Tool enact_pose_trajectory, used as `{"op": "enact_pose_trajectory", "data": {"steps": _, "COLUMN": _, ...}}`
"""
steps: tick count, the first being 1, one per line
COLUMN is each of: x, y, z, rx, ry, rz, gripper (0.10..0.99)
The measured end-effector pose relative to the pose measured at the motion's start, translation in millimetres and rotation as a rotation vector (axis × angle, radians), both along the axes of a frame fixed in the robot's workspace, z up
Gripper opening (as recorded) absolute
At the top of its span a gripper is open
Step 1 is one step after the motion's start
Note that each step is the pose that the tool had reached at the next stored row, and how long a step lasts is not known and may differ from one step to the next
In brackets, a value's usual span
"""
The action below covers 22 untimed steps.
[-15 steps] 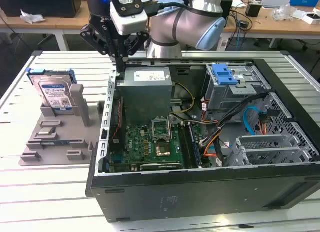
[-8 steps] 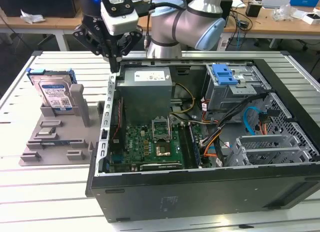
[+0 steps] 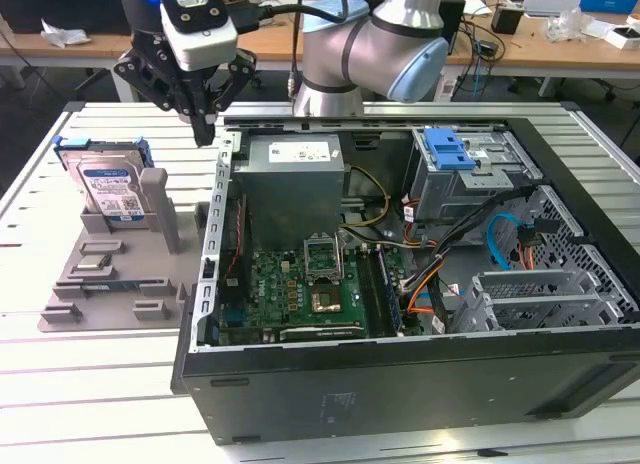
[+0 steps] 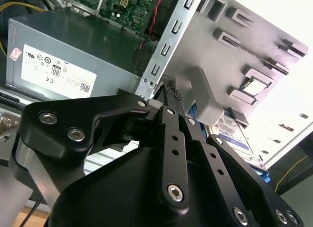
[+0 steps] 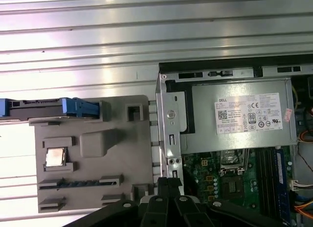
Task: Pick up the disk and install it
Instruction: 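Reach for the disk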
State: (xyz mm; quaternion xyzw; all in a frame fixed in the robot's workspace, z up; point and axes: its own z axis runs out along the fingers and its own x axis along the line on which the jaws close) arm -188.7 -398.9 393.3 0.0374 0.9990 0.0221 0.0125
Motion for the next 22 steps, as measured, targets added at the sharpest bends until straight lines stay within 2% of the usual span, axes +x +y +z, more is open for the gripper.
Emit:
{"op": "enact_pose_trajectory", "data": {"steps": 9, "x": -16.7, "y": 0.0, "z": 0.0, "rx": 0.0, "ry": 0.0, "rz": 0.0, "gripper": 0.106}}
{"op": "enact_pose_trajectory", "data": {"steps": 22, "x": -32.5, "y": 0.0, "z": 0.0, "rx": 0.0, "ry": 0.0001, "rz": 0.0, "gripper": 0.106}}
